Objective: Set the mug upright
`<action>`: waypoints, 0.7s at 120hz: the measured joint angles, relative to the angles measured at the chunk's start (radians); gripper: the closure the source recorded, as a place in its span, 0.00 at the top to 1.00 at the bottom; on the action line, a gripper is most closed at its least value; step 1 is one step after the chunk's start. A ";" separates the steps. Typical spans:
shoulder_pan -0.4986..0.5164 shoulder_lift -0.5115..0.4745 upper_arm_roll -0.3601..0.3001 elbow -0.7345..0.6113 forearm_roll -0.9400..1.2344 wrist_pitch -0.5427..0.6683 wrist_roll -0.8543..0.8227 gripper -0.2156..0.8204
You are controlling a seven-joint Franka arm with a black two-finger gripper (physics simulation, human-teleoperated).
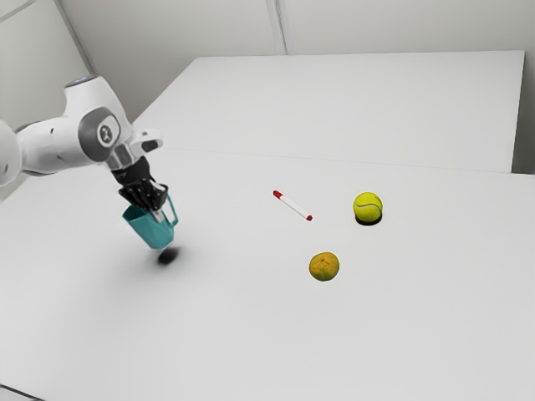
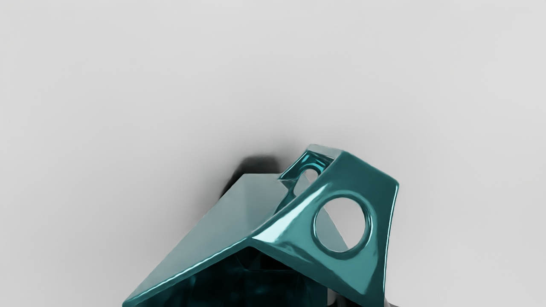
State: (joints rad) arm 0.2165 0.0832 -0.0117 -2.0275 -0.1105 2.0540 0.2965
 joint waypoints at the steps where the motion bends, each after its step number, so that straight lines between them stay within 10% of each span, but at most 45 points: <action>1: 0.001 -0.001 -0.003 -0.002 0.003 0.006 -0.004 0.04; 75: 0.007 0.125 -0.093 0.006 0.055 0.145 -0.252 0.03; 84: 0.007 0.127 -0.111 0.010 0.062 0.147 -0.268 0.18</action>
State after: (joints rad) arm 0.2233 0.2097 -0.1226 -2.0178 -0.0489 2.2015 0.0284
